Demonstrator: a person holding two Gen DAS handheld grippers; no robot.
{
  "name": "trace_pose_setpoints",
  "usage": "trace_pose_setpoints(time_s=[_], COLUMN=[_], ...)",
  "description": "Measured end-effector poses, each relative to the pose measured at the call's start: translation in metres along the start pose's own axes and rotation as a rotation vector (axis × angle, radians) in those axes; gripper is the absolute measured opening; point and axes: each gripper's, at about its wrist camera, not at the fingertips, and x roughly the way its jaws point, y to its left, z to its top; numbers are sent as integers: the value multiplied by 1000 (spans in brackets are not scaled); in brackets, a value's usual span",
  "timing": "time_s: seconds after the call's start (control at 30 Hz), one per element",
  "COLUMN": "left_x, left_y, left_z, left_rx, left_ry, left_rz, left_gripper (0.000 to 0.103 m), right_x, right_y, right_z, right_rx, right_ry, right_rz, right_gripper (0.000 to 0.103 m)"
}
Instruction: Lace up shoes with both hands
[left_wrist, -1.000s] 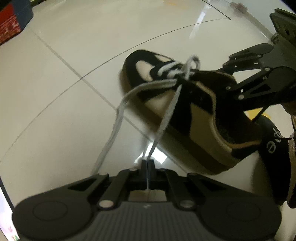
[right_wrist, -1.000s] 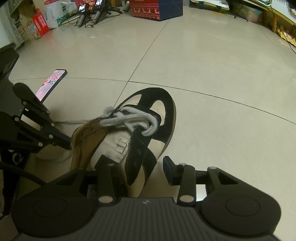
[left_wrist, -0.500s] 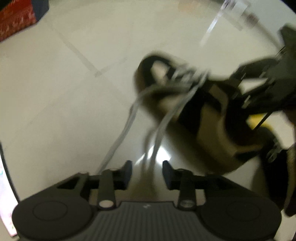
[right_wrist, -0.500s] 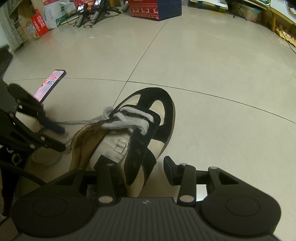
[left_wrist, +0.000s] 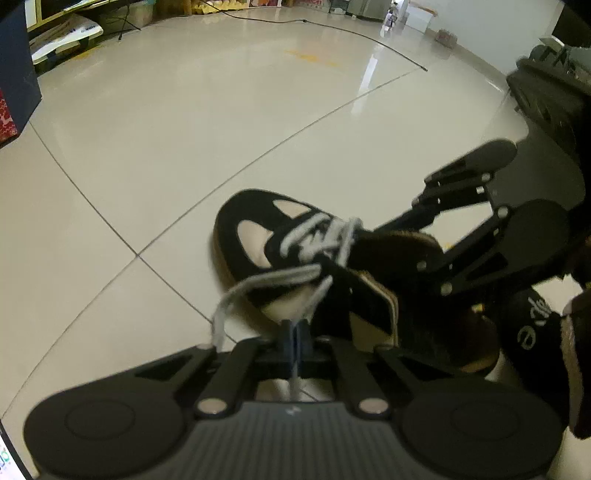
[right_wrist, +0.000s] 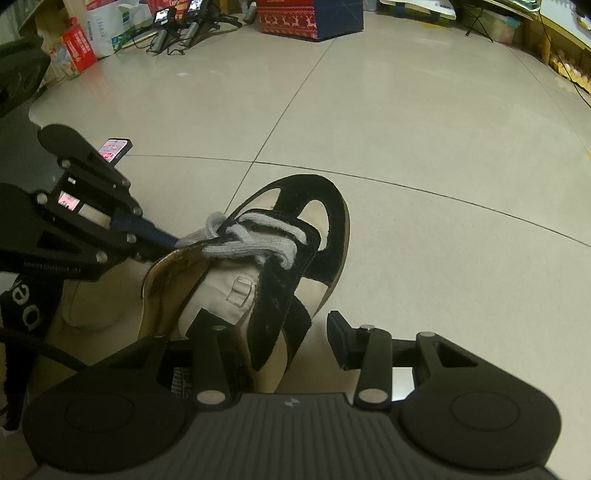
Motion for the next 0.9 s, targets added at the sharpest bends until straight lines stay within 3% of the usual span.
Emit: trace_pose_setpoints(time_s=[0.13, 0.37, 0.57, 0.67, 0.73, 0.87, 0.9], left_x=[-3, 1, 2, -7, -14, -21, -22], left_y=[-2, -4, 16, 27, 34, 39, 37], left_z=[-11, -23, -34, -39, -40, -28, -22], left_rx=[-21, -90, -225, -308, -356, -406, -404], left_ry=[9, 54, 141, 128, 114, 96, 96], left_rz=[58, 40, 14, -11, -27, -76, -85], left_gripper=[1, 1, 4, 14, 32, 39, 46], right_x=[0, 0, -1, -2, -3, -5, -5], right_y=[-1, 0, -5, -4, -3, -2, -1], right_z=[-1, 0, -2, -2, -2, -2, -2], right_rx=[6, -1, 19, 22, 28, 40, 43], right_ry=[-6, -9, -4, -2, -1, 2, 2], right_rz=[3, 0, 0, -4, -9, -17, -19], right_gripper=[45, 47, 47, 47, 47, 47, 47])
